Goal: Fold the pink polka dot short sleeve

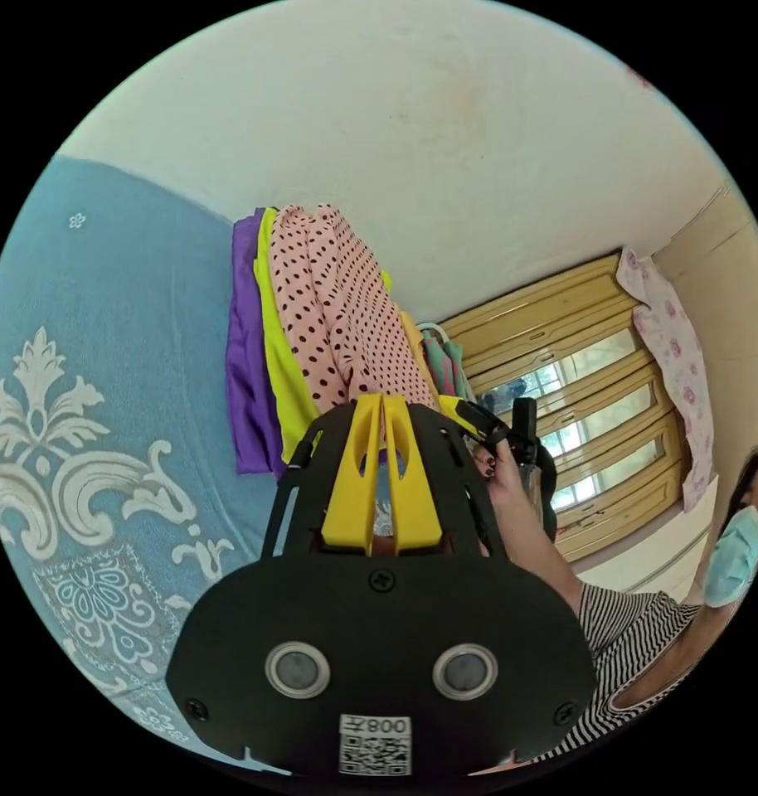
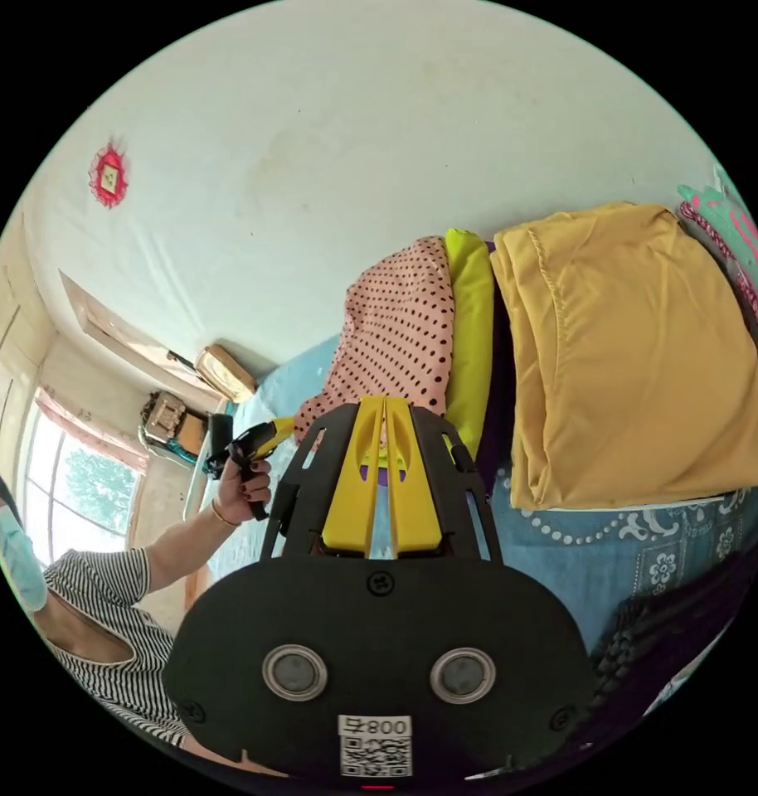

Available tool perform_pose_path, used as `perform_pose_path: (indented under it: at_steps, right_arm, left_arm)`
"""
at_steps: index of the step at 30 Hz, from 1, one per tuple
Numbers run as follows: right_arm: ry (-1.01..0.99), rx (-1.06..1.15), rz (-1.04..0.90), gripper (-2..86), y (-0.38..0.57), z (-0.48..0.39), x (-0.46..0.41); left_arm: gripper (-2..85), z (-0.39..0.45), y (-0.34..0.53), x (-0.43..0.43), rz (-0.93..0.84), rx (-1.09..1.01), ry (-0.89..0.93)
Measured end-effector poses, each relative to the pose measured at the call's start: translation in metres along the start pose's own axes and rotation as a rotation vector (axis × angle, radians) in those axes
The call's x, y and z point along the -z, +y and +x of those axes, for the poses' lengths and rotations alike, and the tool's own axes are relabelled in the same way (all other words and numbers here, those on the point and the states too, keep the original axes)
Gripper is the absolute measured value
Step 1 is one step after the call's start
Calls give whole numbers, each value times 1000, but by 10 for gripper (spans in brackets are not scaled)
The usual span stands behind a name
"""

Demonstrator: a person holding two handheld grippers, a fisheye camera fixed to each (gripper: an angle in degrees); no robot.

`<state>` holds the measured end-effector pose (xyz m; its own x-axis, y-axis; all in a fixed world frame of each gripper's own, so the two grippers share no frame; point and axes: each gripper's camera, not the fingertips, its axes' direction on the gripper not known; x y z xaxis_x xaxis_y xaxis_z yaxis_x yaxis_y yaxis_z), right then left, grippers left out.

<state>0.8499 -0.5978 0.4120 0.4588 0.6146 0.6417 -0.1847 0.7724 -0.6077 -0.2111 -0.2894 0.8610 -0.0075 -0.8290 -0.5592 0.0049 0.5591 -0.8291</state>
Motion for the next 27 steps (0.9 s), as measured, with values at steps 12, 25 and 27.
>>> perform_pose_path:
  at_steps: [12, 25, 27]
  right_arm:
    - [47, 6, 131, 21, 29, -21, 0]
    - [611, 33, 111, 85, -33, -70, -56]
    - [619, 30, 113, 85, -36, -73, -68]
  left_arm:
    - [2, -13, 6, 23, 30, -45, 42]
    - [1, -20, 106, 71, -153, -72, 98]
    - [1, -26, 121, 79, -172, -48, 112]
